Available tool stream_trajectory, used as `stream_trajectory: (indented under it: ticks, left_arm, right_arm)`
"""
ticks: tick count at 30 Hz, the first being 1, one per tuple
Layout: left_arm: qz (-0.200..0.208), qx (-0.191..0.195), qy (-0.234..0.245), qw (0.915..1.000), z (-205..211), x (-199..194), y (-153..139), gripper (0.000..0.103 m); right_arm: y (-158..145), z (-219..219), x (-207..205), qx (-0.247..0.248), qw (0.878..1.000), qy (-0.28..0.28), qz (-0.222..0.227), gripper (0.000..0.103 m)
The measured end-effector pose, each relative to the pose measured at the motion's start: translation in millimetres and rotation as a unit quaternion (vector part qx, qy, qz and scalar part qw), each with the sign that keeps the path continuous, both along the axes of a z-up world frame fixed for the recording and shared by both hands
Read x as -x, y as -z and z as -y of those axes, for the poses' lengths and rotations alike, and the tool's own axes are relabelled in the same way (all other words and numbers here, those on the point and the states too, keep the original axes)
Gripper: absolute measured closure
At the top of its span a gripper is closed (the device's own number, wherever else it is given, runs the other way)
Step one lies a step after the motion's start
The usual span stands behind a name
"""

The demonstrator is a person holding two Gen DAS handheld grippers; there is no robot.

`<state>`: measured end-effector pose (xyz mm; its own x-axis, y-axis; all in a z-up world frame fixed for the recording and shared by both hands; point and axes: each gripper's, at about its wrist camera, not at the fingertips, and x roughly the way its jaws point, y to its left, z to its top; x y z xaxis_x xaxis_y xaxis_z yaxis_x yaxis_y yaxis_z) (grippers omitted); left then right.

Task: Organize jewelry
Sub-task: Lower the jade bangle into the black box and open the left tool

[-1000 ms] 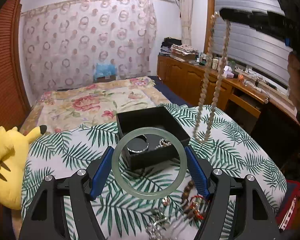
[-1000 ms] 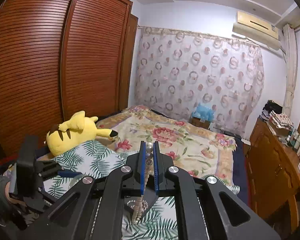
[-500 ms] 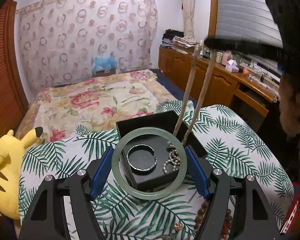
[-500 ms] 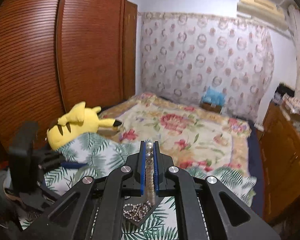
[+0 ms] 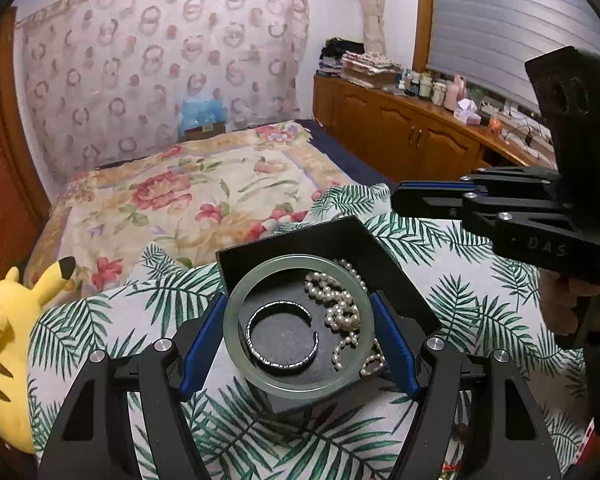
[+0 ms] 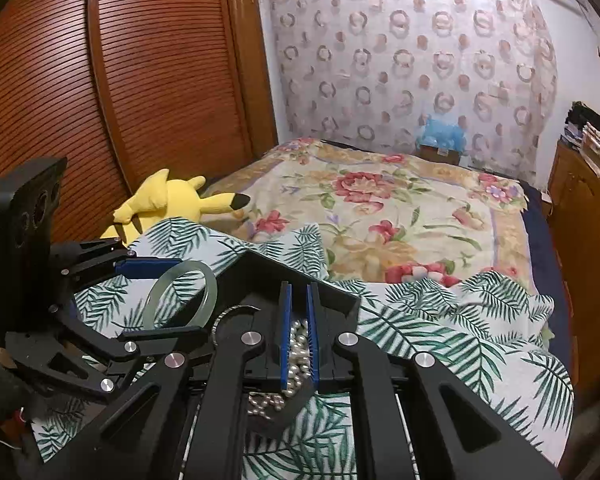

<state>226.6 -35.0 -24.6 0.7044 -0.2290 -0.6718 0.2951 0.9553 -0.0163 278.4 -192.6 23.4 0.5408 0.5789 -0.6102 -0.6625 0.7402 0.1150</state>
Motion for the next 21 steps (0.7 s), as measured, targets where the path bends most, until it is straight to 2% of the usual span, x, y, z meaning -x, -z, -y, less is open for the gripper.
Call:
stream_trajectory:
  ticks: [18, 21]
  left_arm:
    - [-0.027, -0.024, 0.011, 0.9993, 21, -22, 16, 0.034]
    - [-0.021, -0.017, 0.011, 0.9996, 19, -18, 13, 0.028]
  right_arm:
    - [8, 21, 8, 0.011, 1.0, 0.027, -0.004, 0.094]
    - [8, 24, 13, 0.01, 1.0, 0.028, -0.005, 0.094]
